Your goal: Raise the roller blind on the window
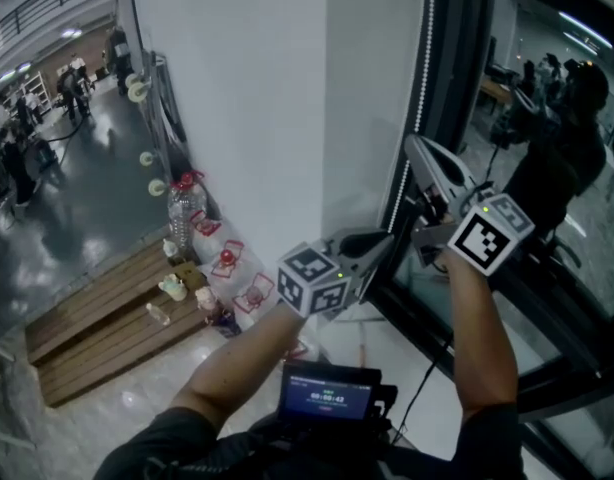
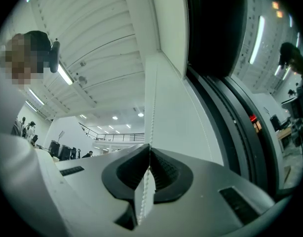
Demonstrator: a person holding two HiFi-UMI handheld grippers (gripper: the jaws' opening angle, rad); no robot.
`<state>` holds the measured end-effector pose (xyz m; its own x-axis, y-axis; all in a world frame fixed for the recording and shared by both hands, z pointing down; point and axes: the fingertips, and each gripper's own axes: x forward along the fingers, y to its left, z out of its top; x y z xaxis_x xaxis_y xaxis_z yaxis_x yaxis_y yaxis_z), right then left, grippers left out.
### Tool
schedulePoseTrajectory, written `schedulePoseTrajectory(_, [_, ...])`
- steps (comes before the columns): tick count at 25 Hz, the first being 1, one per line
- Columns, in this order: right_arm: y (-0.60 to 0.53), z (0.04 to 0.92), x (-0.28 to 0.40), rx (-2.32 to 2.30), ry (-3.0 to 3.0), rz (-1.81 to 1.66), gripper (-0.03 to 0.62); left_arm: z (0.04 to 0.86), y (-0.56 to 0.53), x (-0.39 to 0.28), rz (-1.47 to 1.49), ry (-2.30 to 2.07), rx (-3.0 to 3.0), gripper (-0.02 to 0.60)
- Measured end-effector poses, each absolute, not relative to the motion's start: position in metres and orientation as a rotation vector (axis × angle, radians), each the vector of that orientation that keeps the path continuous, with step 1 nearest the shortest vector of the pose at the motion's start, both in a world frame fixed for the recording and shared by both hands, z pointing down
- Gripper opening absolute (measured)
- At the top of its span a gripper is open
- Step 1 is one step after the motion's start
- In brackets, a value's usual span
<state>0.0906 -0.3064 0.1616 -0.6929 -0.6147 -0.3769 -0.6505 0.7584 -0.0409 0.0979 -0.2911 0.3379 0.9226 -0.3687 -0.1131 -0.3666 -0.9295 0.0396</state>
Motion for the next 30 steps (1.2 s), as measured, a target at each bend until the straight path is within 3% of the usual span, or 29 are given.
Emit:
schedulePoseTrajectory(16, [-0.297, 0.239, 0.089, -1.050, 2.614, 0.078, 0.008, 0.412, -0.283, 0.101, 0.024, -0.567, 2.987, -0.002])
schedulePoseTrajectory(30, [-0.302, 0.259, 0.093, -1.075, 2.605, 0.027, 0.005, 0.427, -0.284, 0.094, 0.001, -0.584, 2.959, -0.002])
